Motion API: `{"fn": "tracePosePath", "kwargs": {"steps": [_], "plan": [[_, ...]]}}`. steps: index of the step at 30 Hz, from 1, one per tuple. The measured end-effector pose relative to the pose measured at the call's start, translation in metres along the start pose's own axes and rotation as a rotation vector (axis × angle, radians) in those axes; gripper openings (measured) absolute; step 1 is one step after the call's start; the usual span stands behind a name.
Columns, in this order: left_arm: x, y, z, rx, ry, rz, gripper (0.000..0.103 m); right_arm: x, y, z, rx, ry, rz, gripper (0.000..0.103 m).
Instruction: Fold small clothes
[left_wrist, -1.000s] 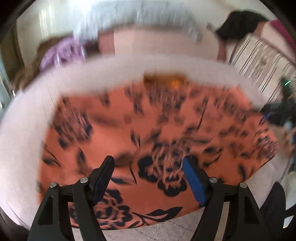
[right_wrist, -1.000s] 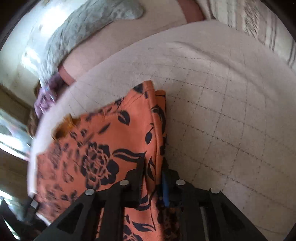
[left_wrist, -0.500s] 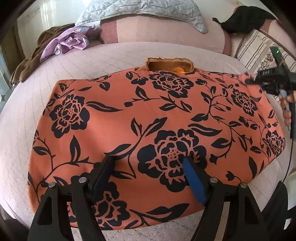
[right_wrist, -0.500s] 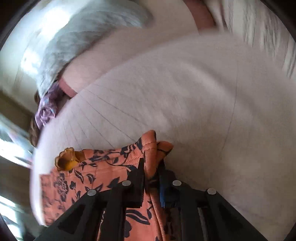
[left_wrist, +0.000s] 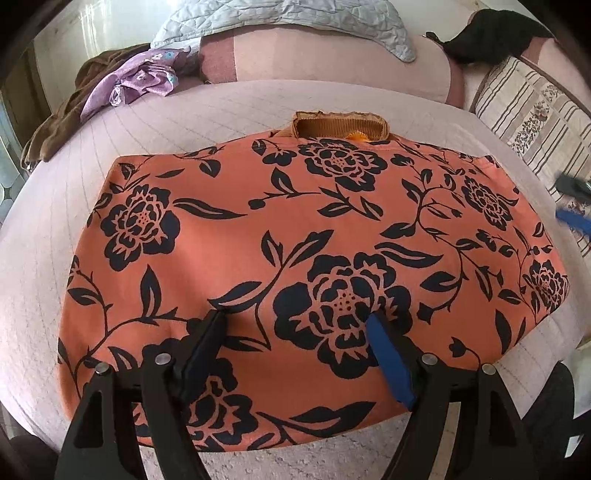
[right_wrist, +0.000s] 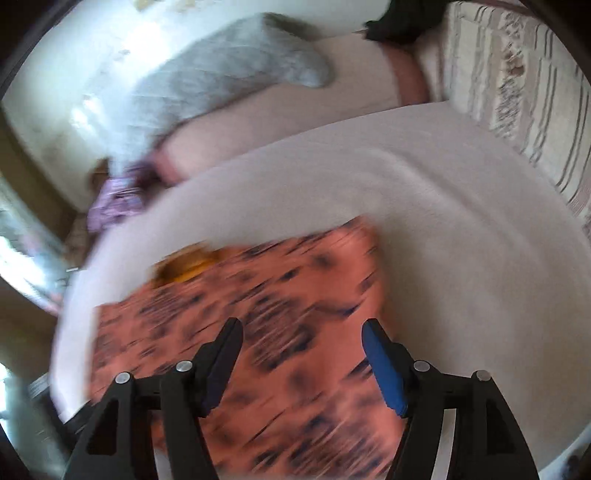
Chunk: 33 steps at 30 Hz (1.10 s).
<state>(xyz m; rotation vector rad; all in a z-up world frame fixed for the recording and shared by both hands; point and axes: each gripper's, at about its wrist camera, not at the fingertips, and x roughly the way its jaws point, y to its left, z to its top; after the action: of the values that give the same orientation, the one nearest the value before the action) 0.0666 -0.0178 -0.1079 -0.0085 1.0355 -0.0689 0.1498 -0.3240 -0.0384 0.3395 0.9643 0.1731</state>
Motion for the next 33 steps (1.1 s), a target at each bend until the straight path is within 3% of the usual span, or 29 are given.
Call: {"fn": "tracePosePath", "kwargs": {"steps": [3,6,7,10,12,15,17,19,20,21,22,23,24,25,26,29,31,33], "plan": [[-0.007,0.002,-0.001,-0.008,0.012,-0.006,0.079,0.011,0.001,-0.039,0.087,0.067,0.168,0.071],[-0.030,0.015,-0.007,-0.041,-0.035,-0.022,0.079,0.047,-0.022,-0.065,0.187,0.162,0.092,0.068],[-0.044,0.028,-0.012,-0.069,-0.075,-0.018,0.079,0.044,-0.025,-0.069,0.208,0.126,0.116,0.068],[-0.072,0.077,-0.035,-0.226,-0.132,-0.033,0.079,0.029,-0.023,-0.067,0.203,0.091,0.135,0.068],[-0.079,0.120,-0.056,-0.402,-0.113,-0.085,0.079,0.014,-0.020,-0.071,0.187,0.061,0.150,0.069],[-0.078,0.160,-0.080,-0.581,-0.100,-0.142,0.079,0.012,-0.018,-0.084,0.193,0.060,0.178,0.069],[-0.073,0.166,-0.083,-0.627,-0.078,-0.170,0.079,0.012,-0.018,-0.093,0.195,0.068,0.186,0.069],[-0.065,0.167,-0.083,-0.672,-0.069,-0.256,0.079,0.017,-0.014,-0.093,0.189,0.063,0.188,0.069],[-0.060,0.168,-0.081,-0.694,-0.055,-0.253,0.079,0.017,-0.014,-0.093,0.188,0.063,0.188,0.069],[-0.057,0.168,-0.079,-0.704,-0.040,-0.237,0.077,0.016,-0.014,-0.092,0.191,0.062,0.188,0.069],[-0.053,0.168,-0.077,-0.713,-0.032,-0.226,0.068,0.016,-0.014,-0.092,0.188,0.060,0.192,0.069],[-0.051,0.170,-0.075,-0.716,-0.030,-0.211,0.051,0.016,-0.014,-0.091,0.189,0.059,0.193,0.069],[-0.047,0.173,-0.072,-0.713,0.008,-0.211,0.017,0.017,-0.015,-0.091,0.193,0.061,0.193,0.069],[-0.046,0.175,-0.070,-0.736,0.012,-0.248,0.016,0.018,-0.016,-0.091,0.194,0.062,0.194,0.069],[-0.057,0.175,-0.067,-0.725,-0.027,-0.231,0.016,0.019,-0.017,-0.091,0.195,0.064,0.194,0.069],[-0.086,0.154,-0.050,-0.551,-0.137,-0.118,0.016,0.021,-0.019,-0.092,0.198,0.066,0.199,0.069],[-0.074,0.147,-0.050,-0.492,-0.098,-0.052,0.017,0.023,-0.020,-0.093,0.200,0.065,0.200,0.069],[-0.035,0.155,-0.062,-0.521,0.050,-0.038,0.021,0.024,-0.020,-0.093,0.201,0.065,0.200,0.069]]}}
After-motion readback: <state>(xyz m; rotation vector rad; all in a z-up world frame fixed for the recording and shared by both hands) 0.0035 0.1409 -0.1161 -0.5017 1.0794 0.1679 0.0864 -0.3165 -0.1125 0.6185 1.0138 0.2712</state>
